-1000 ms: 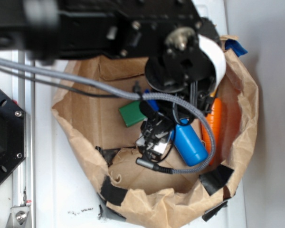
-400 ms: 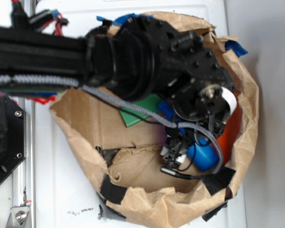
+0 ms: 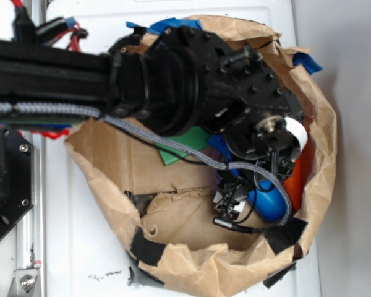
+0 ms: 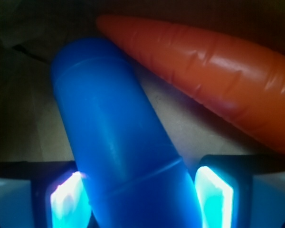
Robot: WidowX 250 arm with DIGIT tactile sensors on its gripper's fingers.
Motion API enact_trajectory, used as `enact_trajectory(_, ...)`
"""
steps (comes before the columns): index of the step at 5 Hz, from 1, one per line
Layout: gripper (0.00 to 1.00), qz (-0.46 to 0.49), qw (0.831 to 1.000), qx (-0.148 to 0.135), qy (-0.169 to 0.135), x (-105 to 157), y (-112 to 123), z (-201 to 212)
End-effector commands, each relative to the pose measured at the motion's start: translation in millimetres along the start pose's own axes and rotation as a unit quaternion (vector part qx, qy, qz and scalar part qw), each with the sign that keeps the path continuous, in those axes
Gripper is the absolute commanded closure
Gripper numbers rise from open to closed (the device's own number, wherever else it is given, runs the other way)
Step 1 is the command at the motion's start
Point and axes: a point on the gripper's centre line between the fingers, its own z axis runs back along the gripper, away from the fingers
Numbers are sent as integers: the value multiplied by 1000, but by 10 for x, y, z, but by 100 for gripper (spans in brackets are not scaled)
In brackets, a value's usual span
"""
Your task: Grab the blue bottle.
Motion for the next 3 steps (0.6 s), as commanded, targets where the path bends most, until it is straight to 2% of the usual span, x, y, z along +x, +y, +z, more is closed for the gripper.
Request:
enact_trajectory(1, 100, 47, 998, 9, -44, 49, -100, 770)
enact_trajectory(2, 100, 94, 992, 73, -42, -63, -155, 1209)
enact_trajectory(3, 100, 151, 985, 83, -19, -214, -220, 1435)
